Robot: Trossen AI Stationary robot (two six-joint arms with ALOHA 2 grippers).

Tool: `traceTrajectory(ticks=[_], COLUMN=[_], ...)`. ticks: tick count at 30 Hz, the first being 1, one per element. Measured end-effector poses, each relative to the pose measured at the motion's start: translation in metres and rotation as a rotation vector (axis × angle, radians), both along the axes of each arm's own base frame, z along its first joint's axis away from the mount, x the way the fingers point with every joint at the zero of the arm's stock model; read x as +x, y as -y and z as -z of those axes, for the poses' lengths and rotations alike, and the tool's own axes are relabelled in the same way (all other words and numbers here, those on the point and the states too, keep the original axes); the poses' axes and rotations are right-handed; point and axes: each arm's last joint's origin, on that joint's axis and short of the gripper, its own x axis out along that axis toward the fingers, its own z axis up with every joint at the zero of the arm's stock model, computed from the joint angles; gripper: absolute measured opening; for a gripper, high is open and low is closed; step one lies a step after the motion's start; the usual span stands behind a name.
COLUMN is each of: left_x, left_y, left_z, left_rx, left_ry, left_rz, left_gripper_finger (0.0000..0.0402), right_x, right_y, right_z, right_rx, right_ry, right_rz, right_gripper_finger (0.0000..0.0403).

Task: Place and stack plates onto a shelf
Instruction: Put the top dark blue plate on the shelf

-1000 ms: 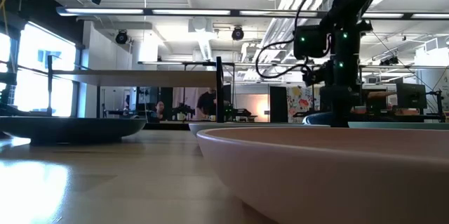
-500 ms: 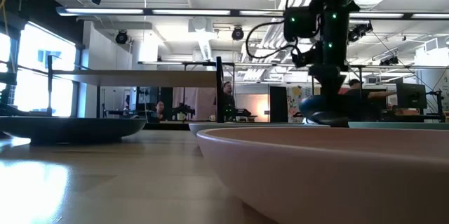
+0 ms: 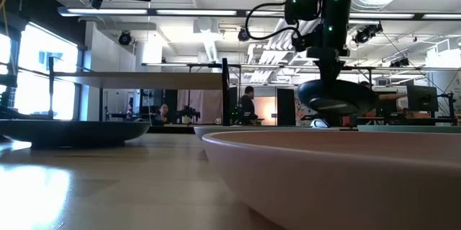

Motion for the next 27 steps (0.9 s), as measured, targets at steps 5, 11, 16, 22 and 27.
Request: traceTrajectory(ticks=[5,11,16,22,27], left_x=[0.000,0.001,0.002,0.002,0.002], left_y=[-0.002,-0.009,-0.017,-0.027,-0.035], left_z=[0.000,-0.005,-0.012,-0.018,-0.023], left_rx=[-0.101,-0.206,-0.224,-0.255,-0.307], left_ry=[0.084,0.222,0.313,0.392,0.437], left_rz=[-0.040,-0.106,-0.103,-0.088,-0.095], left_gripper_finger=[0.0095,0.0099,0.0091,0.0090,0.0090], right_x=[0.000,0.004,0.012,0.021,0.029], right_y=[0.000,0.001,-0.001,-0.008,-0.019], right_z=[-0.010,-0.036,-0.066,-0.104,-0.134], right_rx=[0.000,-0.056,-0.132,-0.224,-0.343], right_ry=[-0.019,-0.027,0.007,0.080,0.129], right_rz=[-0.037,-0.078,-0.185,-0.301,-0.434], right_gripper_finger=[0.0000,0.0000,0.0000,0.0000,0.0000])
